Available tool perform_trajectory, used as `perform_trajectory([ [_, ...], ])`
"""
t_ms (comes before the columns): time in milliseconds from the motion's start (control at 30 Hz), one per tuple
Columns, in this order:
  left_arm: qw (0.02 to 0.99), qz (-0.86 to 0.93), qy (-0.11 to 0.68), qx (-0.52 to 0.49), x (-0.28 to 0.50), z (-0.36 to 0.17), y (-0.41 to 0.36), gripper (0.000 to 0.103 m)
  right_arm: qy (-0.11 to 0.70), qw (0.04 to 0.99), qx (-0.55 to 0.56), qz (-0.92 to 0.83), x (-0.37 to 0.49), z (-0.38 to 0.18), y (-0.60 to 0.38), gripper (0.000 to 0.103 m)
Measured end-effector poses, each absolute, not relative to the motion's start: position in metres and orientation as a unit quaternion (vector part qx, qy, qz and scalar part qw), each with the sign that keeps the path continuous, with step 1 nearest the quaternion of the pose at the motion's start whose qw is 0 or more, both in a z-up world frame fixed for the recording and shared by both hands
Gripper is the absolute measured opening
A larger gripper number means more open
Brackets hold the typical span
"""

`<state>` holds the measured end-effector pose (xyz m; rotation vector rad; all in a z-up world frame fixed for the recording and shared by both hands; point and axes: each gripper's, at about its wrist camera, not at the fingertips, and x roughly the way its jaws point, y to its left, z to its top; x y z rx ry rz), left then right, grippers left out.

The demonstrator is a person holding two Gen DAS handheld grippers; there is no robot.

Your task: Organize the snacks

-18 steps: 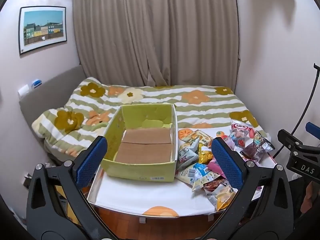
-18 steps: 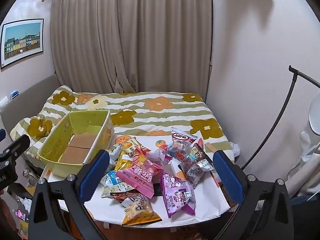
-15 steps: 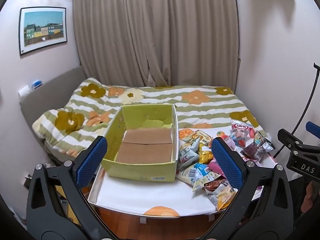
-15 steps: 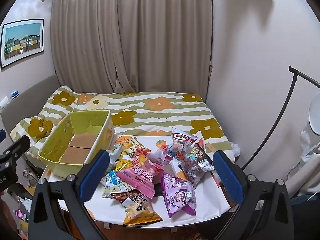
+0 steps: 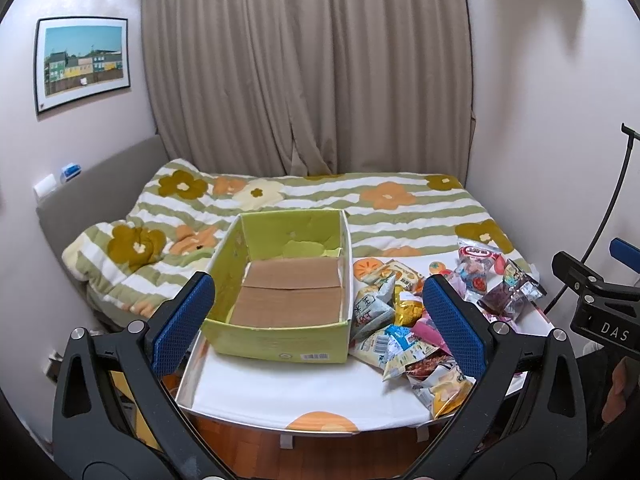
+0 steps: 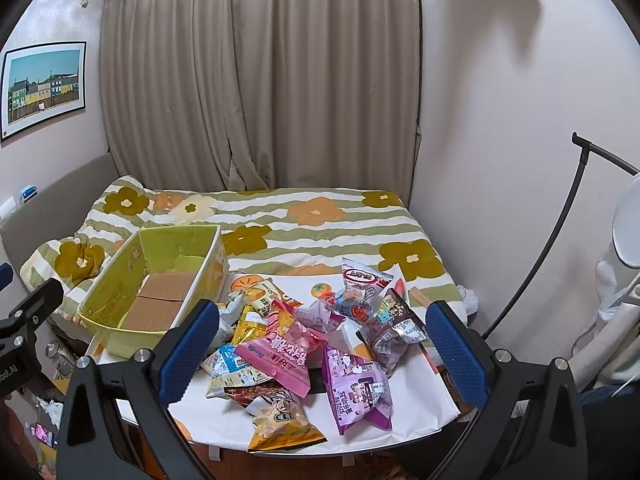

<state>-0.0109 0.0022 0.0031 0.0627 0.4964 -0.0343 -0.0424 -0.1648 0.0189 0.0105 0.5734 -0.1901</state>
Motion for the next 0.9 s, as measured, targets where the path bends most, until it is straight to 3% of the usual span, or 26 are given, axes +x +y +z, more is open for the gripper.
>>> perform_trajectory([
  [900, 0.968, -0.017, 0.250, 0.033, -0.0105, 0.0060, 0.0016, 0.103, 0.281, 0.955, 0.007, -0.096, -0.0452, 0.0212, -0.1658, 0.103],
])
